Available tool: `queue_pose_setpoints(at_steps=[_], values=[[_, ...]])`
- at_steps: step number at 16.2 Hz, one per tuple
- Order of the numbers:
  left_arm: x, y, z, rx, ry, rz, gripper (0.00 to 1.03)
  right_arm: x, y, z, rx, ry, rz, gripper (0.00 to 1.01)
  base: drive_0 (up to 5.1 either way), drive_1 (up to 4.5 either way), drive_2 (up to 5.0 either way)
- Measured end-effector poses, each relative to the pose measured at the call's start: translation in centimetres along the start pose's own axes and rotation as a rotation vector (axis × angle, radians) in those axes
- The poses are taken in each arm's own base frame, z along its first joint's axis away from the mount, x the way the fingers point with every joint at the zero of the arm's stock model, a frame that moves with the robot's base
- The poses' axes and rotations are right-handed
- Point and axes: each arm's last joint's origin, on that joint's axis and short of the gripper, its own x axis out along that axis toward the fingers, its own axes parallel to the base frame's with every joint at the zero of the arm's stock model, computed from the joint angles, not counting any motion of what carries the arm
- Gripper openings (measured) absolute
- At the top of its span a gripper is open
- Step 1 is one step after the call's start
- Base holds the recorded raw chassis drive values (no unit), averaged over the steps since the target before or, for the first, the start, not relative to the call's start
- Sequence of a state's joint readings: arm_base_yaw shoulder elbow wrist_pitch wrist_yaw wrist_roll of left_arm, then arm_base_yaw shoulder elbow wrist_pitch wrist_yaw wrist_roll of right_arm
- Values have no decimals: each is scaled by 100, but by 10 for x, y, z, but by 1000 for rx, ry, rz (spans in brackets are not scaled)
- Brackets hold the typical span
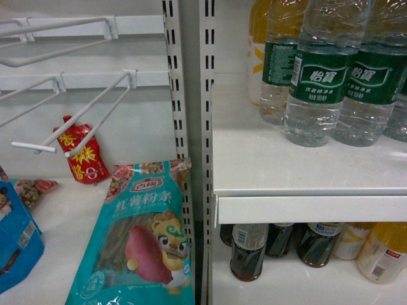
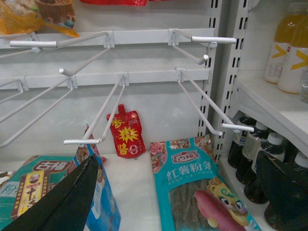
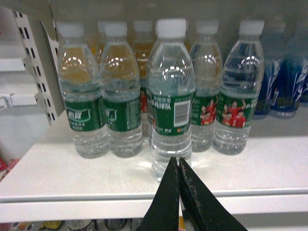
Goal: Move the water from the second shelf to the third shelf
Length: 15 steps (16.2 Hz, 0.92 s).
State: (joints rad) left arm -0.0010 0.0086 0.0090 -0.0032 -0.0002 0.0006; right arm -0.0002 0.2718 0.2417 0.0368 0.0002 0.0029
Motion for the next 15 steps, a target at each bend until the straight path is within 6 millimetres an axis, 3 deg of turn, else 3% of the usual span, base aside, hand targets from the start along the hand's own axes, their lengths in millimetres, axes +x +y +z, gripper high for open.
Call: queue_pose_setpoints(at_steps=[1,4,7,15], values=[[0,0,0,0,0,0,98,0,0,-12,0,23,0,2,0,0,0],[0,0,0,0,0,0,98,-13,0,-23,0,-10,0,2,0,0,0],[0,0,0,0,0,0,98,-11,0,-38,0,19,0,2,0,0,0],[0,0,0,0,0,0,98,-12,0,-51,0,10,0,2,0,0,0]])
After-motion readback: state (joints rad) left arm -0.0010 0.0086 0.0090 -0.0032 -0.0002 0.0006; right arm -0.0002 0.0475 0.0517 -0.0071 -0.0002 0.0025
